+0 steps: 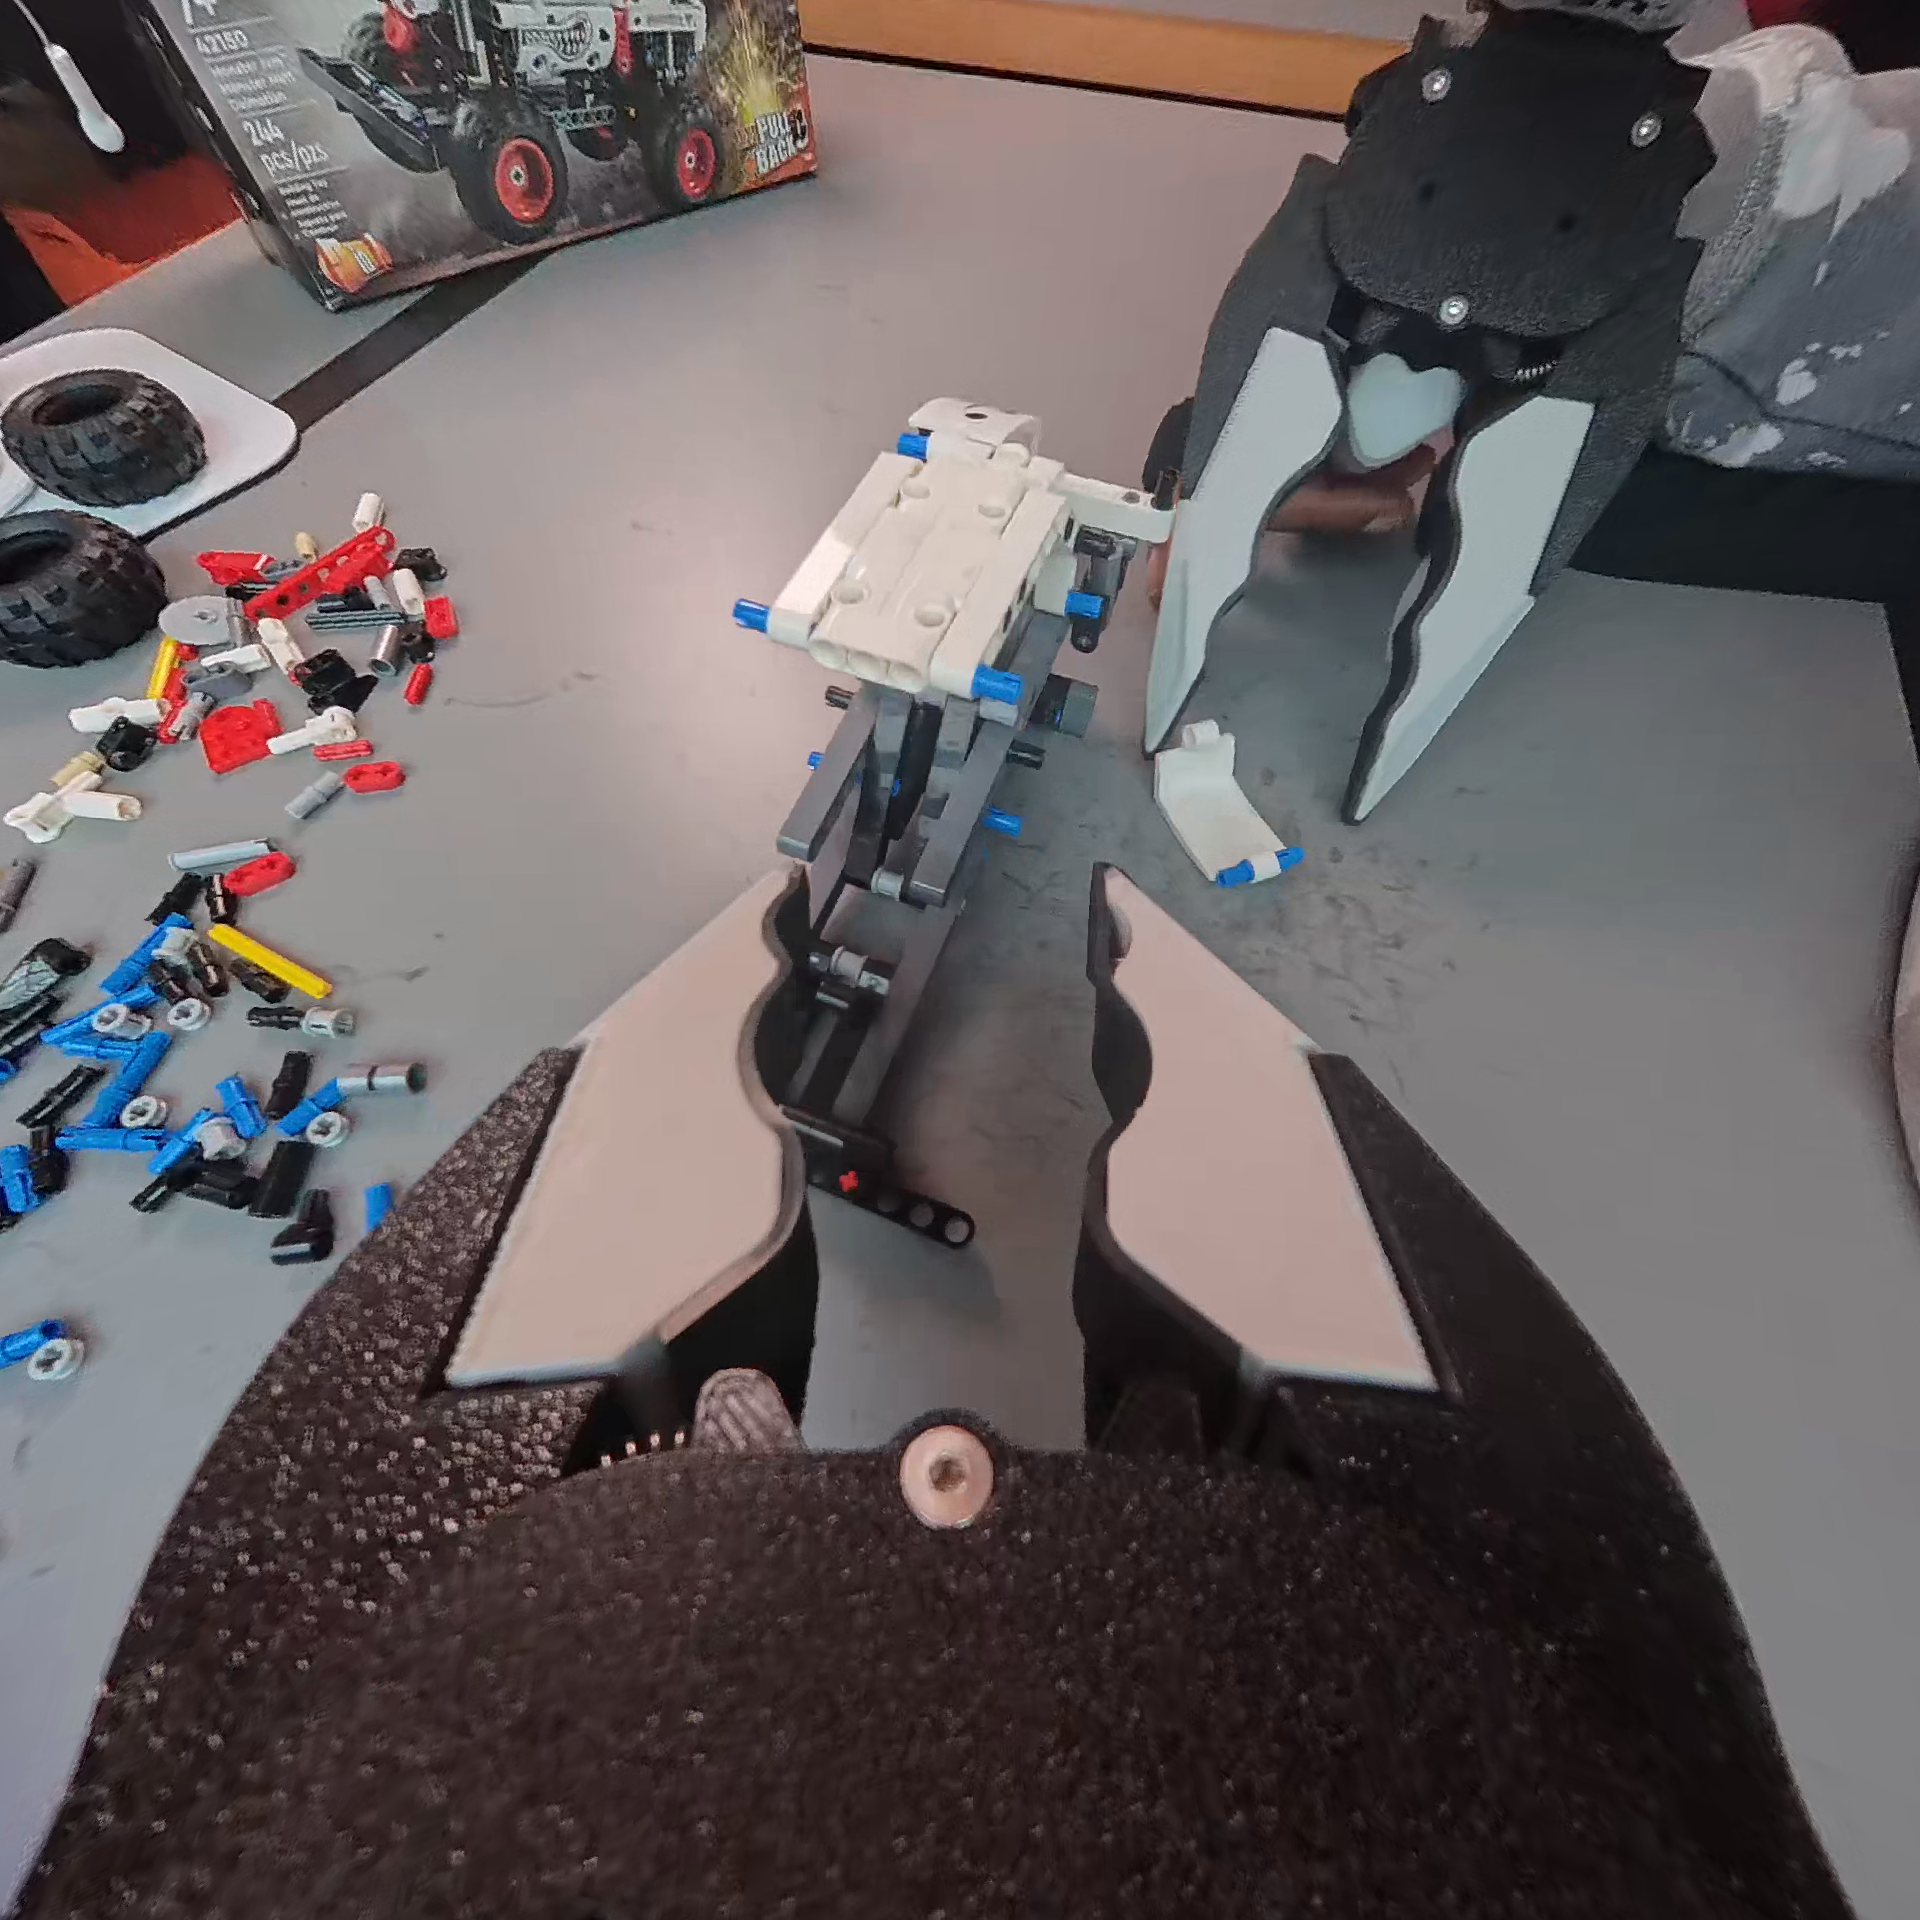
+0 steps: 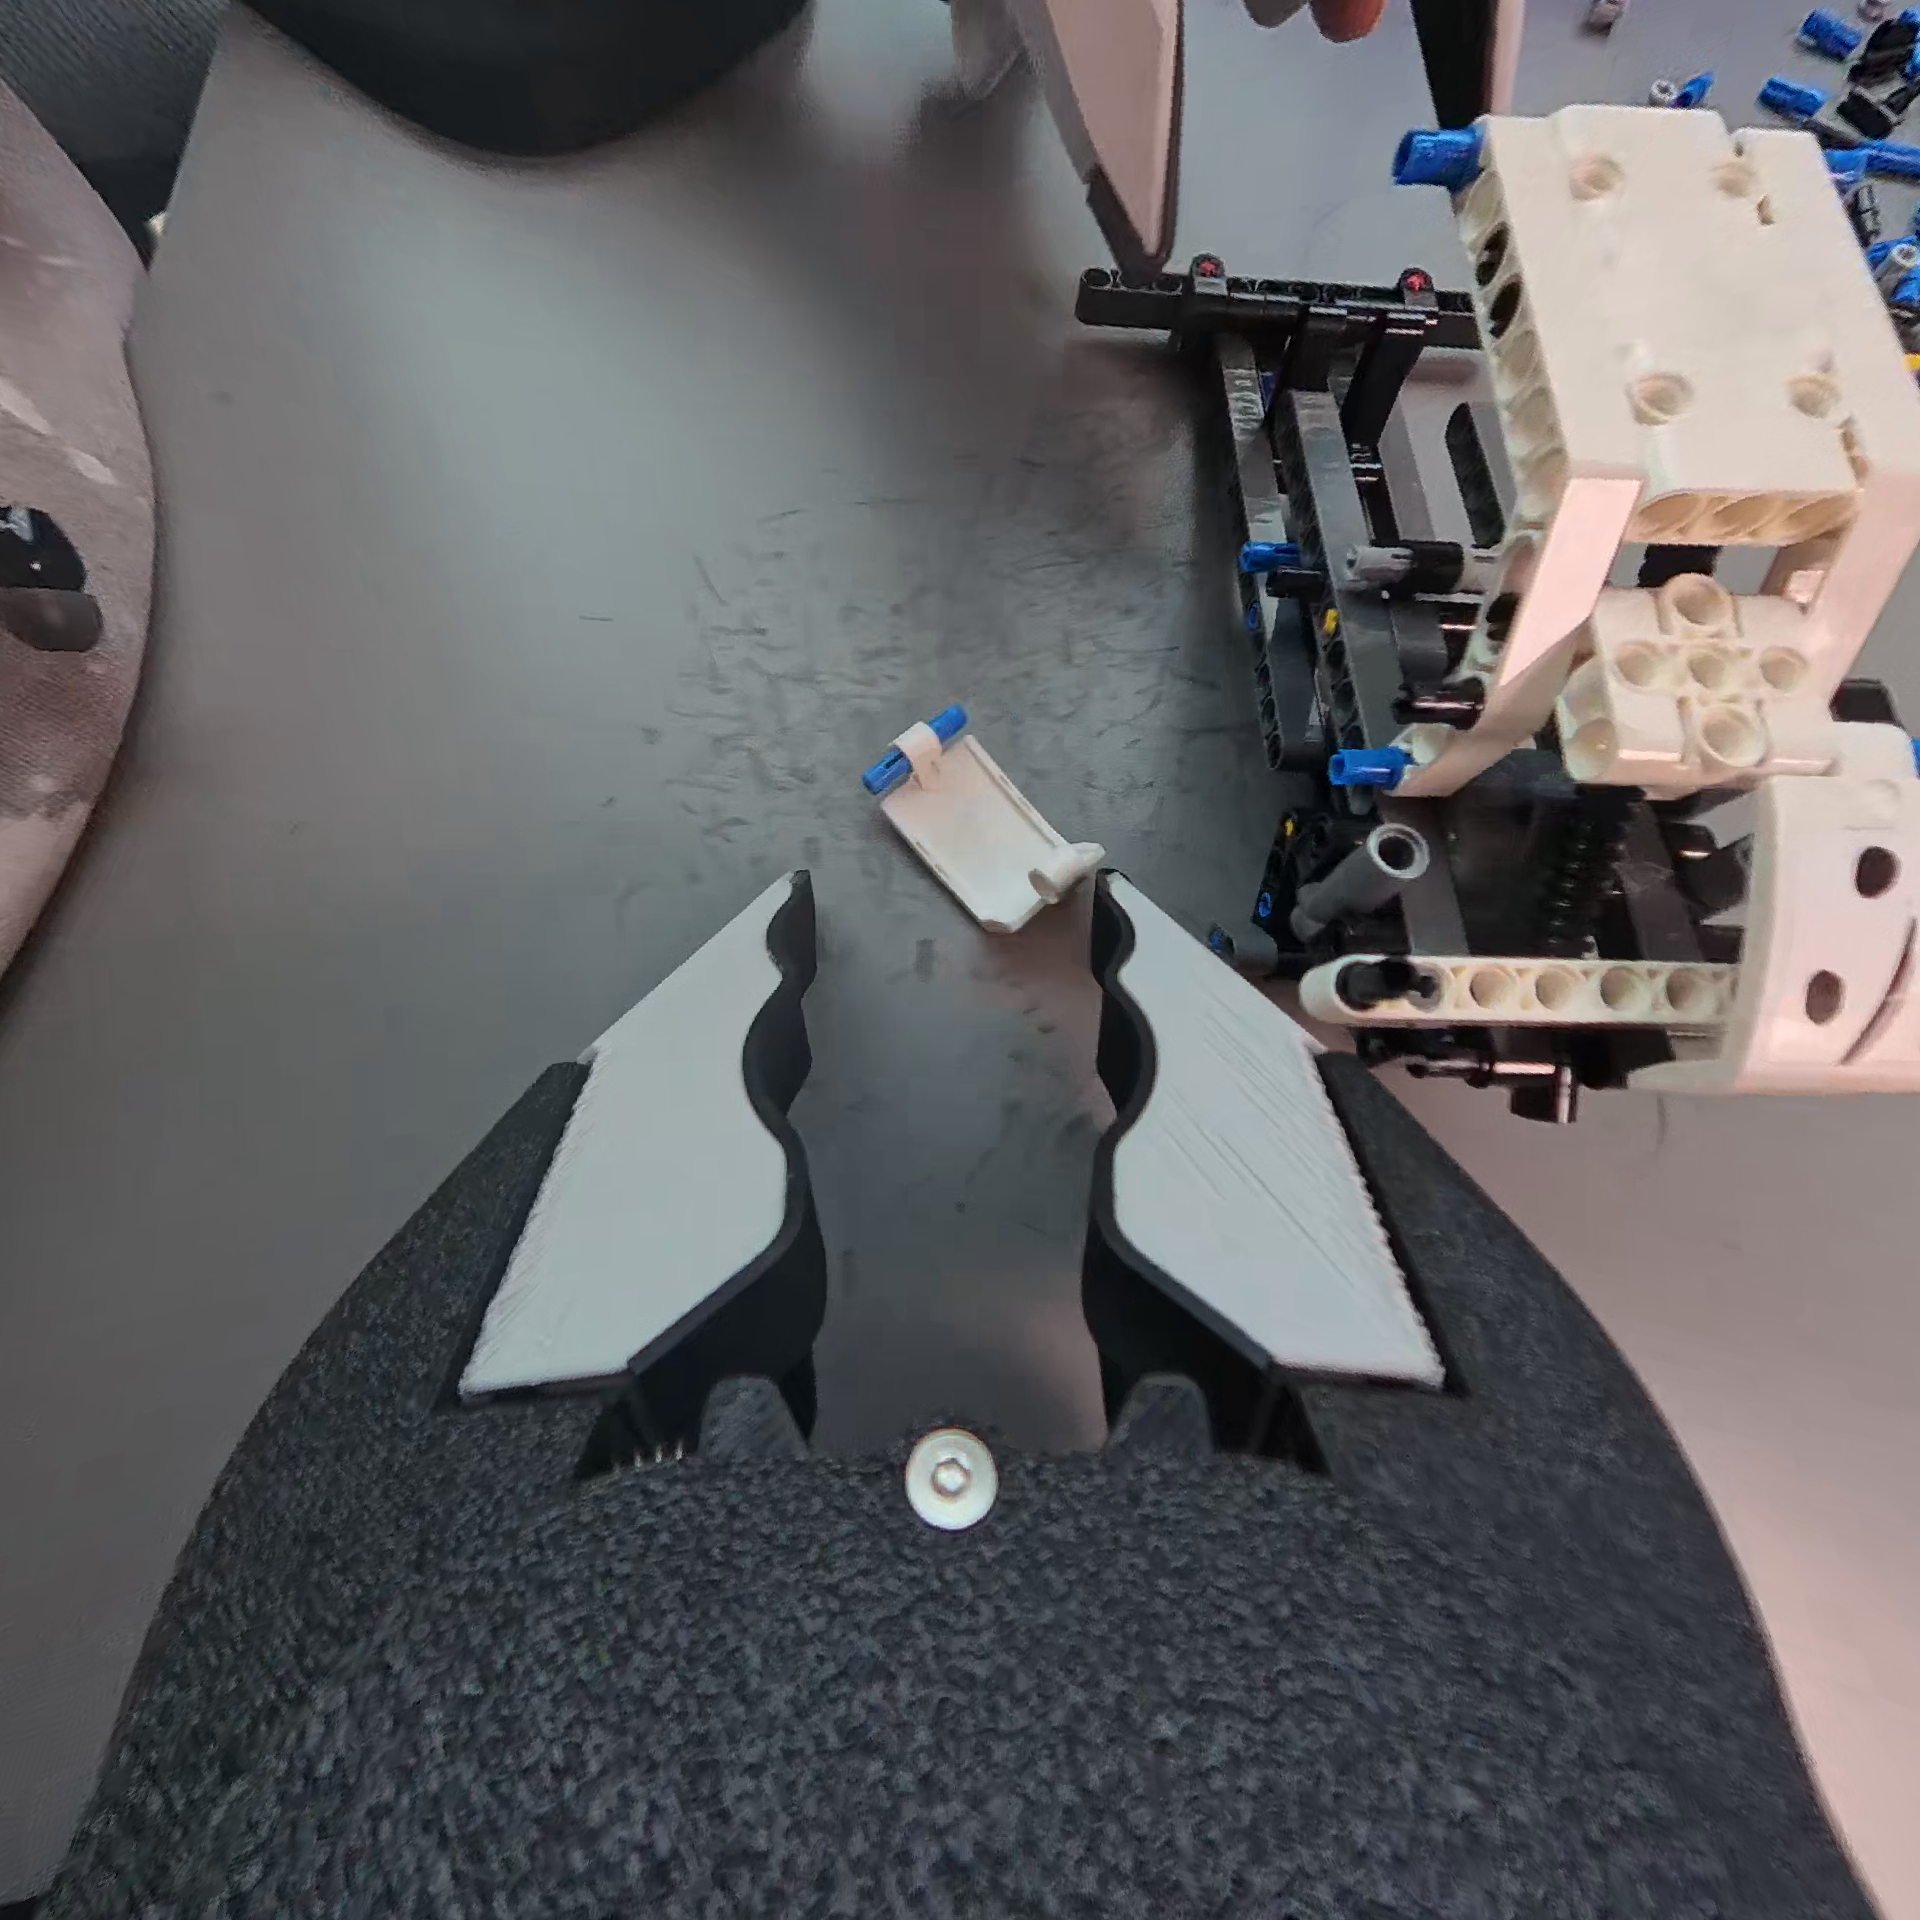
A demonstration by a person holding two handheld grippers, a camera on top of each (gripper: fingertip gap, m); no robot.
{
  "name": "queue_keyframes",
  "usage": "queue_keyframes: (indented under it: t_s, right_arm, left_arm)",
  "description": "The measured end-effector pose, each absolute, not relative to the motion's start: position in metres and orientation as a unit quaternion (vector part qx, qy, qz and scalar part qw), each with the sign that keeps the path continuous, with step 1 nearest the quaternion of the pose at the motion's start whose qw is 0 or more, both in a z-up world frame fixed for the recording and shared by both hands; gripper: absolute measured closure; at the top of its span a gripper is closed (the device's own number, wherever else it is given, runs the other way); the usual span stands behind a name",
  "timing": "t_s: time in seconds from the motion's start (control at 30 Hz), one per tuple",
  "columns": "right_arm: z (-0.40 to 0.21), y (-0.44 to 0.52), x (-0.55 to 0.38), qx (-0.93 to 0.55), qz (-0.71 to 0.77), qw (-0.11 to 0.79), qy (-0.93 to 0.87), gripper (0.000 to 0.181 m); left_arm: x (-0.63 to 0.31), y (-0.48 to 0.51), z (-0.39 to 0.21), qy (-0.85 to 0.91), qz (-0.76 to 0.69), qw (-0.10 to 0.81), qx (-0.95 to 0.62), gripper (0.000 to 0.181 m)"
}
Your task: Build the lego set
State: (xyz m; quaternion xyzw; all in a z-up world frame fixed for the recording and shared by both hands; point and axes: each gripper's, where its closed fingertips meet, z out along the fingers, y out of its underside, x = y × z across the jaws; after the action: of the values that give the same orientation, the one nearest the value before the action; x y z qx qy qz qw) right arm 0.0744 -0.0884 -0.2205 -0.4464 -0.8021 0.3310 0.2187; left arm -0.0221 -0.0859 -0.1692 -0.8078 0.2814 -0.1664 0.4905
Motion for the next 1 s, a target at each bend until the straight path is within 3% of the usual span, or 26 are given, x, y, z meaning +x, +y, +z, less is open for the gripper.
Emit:
queue_keyframes:
  t_s: [0.23, 0.4, 0.67, 0.9, 1.0]
  right_arm:
    - [-0.224, -0.092, 0.067, -0.457, 0.303, 0.199, -0.812, 0.142]
    - [-0.224, -0.094, 0.070, -0.446, 0.295, 0.211, -0.818, 0.175]
    - [-0.190, -0.094, 0.066, -0.463, 0.394, 0.241, -0.756, 0.175]
    - [-0.136, -0.089, 0.049, -0.354, 0.379, 0.449, -0.728, 0.176]
    - [-0.125, -0.085, 0.045, -0.281, 0.291, 0.553, -0.728, 0.175]
  left_arm:
    - [0.008, -0.101, -0.181, 0.343, -0.183, 0.463, -0.797, 0.133]
    - [0.036, -0.114, -0.196, 0.395, -0.198, 0.425, -0.790, 0.135]
    - [0.061, -0.120, -0.195, 0.402, -0.230, 0.413, -0.784, 0.134]
    - [0.059, -0.106, -0.138, 0.265, -0.364, 0.491, -0.746, 0.136]
    - [0.056, -0.106, -0.129, 0.259, -0.369, 0.510, -0.733, 0.160]
